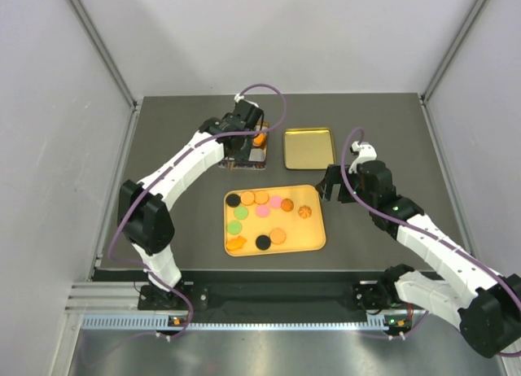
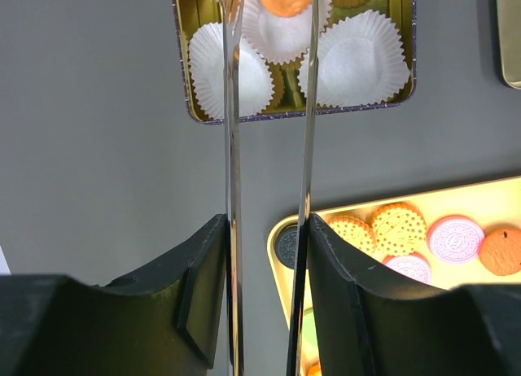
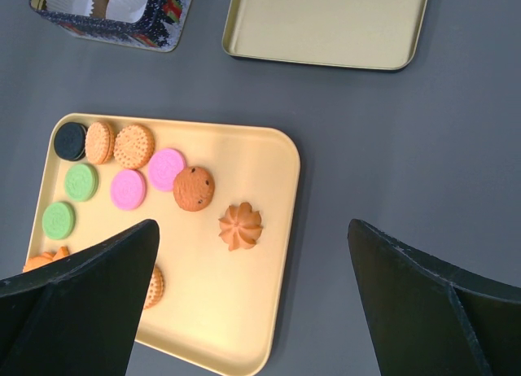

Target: Pack the cookies

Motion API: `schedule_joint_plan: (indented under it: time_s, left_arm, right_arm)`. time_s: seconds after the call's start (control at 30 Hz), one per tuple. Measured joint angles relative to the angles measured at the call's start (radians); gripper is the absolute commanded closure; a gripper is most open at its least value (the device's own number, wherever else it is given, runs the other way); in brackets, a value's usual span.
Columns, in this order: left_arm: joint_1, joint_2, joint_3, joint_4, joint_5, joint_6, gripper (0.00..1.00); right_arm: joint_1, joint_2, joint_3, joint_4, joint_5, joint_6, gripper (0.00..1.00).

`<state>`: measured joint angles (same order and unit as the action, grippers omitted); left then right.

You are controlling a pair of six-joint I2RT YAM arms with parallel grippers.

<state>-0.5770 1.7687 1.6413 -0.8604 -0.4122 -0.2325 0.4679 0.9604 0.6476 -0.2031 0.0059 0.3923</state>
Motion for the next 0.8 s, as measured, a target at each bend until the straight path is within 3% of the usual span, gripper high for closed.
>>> schedule_joint_plan:
  time_s: [0.57, 0.8]
  left_arm:
    - [-0.018, -0.075, 0.000, -0.013, 0.079, 0.010, 0.55]
    - [-0.229, -0.220, -0.067, -0.020, 0.093, -0.025, 0.54]
  right_arm:
    - [0.000, 0.000, 0.000, 0.000, 0.000, 0.000, 0.00]
    - [0.000, 0.000, 0.000, 0.000, 0.000, 0.000, 0.00]
